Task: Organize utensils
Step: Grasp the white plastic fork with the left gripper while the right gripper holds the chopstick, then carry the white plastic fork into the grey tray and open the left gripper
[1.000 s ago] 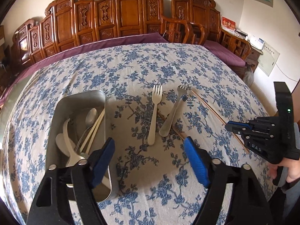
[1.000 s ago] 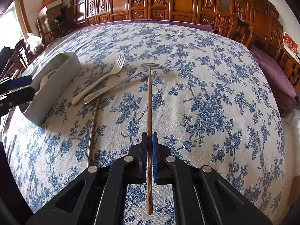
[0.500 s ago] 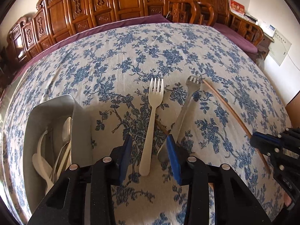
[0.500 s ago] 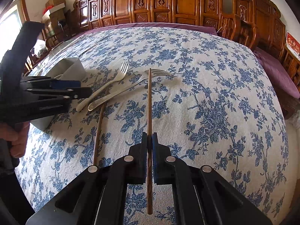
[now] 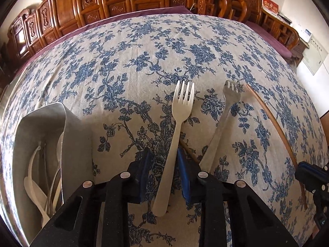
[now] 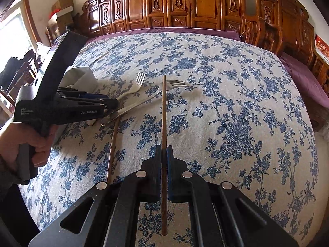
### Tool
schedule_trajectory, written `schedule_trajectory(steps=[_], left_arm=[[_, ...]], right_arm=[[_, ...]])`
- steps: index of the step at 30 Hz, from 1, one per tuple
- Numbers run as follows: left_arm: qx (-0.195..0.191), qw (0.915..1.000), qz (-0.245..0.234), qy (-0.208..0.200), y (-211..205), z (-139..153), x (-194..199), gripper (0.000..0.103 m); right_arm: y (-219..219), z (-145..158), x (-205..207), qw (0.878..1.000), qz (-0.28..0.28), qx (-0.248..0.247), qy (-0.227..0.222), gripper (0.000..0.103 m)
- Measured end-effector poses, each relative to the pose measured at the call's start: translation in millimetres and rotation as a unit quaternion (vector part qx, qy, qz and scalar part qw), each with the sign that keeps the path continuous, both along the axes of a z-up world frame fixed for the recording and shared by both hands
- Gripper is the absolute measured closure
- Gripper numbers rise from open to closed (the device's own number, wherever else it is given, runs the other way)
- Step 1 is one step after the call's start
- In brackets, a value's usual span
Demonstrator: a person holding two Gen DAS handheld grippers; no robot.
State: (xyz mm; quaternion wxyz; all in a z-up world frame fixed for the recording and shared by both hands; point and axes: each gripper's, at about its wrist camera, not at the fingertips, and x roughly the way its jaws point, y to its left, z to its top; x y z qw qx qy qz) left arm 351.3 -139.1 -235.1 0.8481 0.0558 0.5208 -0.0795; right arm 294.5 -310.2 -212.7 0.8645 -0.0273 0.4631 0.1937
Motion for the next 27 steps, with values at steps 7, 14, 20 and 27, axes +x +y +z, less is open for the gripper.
schedule_trajectory(steps=[7, 14, 20, 27], left_arm=[[-0.003, 1.0000, -0.003, 0.003, -0.1, -0.7, 2.9, 0.095], [-0.010, 0.9998, -0.013, -0.006, 5.3, 7.9, -13.3, 0.096], [-0.029, 0.9990, -0.026, -0.024, 12.9, 28.0, -39.3, 0.096], [-0.043, 0.9976, -0.038, -0.040, 29.9, 50.3, -64.0, 0.096]], right_arm=[[2.4, -1.4, -0.3, 1.000, 0.003, -0.001, 0.002, 0.097], [9.0, -1.0, -2.4, 1.000, 0.009, 0.000, 0.002, 0.097], [20.2, -0.8, -7.4, 1.000, 0.021, -0.004, 0.000, 0.097], [30.2, -3.8, -10.0, 1.000, 0.026, -0.004, 0.002, 0.097]])
